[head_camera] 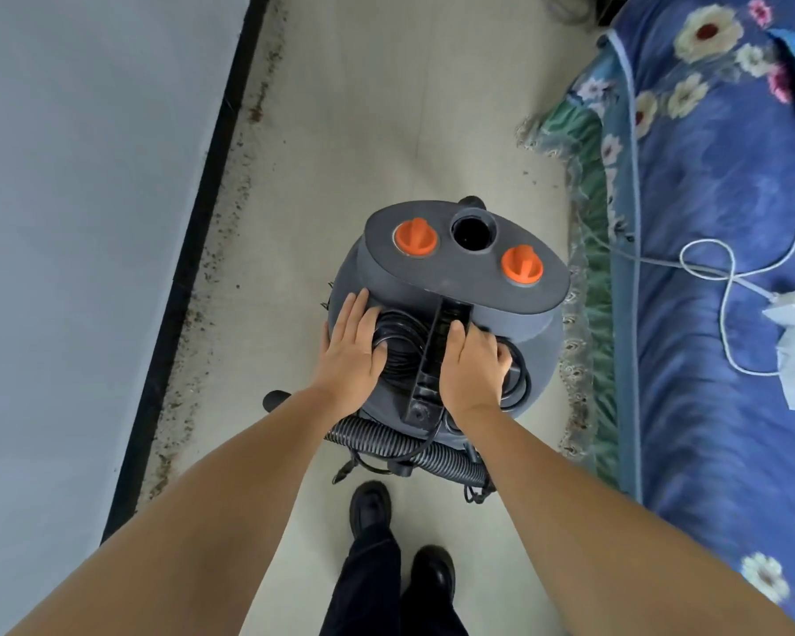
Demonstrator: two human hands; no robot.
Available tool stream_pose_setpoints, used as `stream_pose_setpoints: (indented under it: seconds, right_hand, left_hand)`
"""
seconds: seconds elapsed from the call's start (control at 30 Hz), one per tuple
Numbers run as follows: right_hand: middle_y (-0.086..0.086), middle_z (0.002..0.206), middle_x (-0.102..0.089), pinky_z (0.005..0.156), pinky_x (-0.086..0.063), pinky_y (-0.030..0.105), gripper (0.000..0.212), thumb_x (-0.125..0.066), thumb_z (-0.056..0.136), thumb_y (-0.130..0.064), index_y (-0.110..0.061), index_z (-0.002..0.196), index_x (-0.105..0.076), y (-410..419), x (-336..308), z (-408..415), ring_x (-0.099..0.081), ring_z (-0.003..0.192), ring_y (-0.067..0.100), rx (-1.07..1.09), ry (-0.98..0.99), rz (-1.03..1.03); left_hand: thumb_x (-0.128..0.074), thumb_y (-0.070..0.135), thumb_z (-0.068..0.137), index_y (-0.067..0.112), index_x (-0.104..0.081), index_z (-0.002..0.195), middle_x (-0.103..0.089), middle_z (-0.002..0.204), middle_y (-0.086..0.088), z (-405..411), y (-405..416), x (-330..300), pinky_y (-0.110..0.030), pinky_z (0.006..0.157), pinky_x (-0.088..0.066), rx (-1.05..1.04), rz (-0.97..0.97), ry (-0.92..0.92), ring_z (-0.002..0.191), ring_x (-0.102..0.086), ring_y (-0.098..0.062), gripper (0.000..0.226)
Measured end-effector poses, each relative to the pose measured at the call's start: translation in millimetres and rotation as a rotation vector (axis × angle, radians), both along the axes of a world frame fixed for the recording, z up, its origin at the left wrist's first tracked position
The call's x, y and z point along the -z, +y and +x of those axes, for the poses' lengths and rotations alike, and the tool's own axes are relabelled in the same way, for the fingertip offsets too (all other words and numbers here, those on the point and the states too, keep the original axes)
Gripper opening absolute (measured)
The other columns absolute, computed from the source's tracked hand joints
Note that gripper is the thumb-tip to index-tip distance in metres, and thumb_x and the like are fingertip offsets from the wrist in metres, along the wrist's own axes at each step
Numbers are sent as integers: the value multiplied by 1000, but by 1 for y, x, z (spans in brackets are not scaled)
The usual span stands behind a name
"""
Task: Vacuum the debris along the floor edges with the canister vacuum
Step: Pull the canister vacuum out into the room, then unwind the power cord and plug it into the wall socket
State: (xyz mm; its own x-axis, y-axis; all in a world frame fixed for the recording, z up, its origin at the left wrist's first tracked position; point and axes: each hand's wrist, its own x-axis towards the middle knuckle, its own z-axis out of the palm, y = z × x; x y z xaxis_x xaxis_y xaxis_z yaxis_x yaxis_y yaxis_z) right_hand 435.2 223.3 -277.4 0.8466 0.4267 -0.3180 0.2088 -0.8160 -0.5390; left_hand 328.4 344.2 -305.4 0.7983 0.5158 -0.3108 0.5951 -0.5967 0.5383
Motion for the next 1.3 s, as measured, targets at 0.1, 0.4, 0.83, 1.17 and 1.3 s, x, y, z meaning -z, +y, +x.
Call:
stream_pose_setpoints:
  seconds: [0.1, 0.4, 0.83, 1.17, 1.3]
  right_hand:
    - [10, 101, -61, 110, -18, 41, 42, -24, 105, -29, -7, 99, -59, -17, 1, -26, -49, 109, 26, -9, -2, 13]
    - [10, 100, -62, 109, -18, 42, 41, -25, 104, -29, -7, 100, -59, -59, 7, -88, -49, 108, 27, -21, -41, 21]
    - [0, 146, -48, 111, -32, 34, 51, -52, 95, -26, -20, 144, -41, -114, -30, -25, -41, 135, 21, -543, 299, -135]
    - [8, 128, -52, 94, -38, 45, 51, -63, 86, -44, -16, 124, -44, -136, -22, -22, -46, 122, 30, -579, -50, -472]
    - [7, 105, -57, 82, -39, 41, 41, -65, 81, -40, -16, 103, -39, -134, -18, -29, -56, 105, 32, -512, -33, -506]
  left_hand:
    - [-37, 21, 101, 12, -18, 150, 2, 161, -3, -27, -17, 0, -46, 120, -3, -17, -2, 9, 148, 10, -16, 53]
    - [-38, 23, 101, 12, -21, 150, -1, 162, -3, -91, -57, 5, -48, 120, -4, -4, 20, -7, 148, 8, -18, 53]
    - [-73, 49, 76, 18, 18, 151, 21, 158, 6, -90, -134, -42, -35, 119, -6, -361, -503, 32, 147, 10, -12, 121]
    - [-64, 17, 89, 15, -33, 138, -55, 128, -1, -75, -147, -37, -36, 99, -43, -312, -445, -120, 118, -53, -21, 57]
    - [-64, 17, 89, 17, -36, 128, -59, 109, 1, -72, -144, -42, -29, 84, -41, -304, -496, -84, 105, -58, -22, 48]
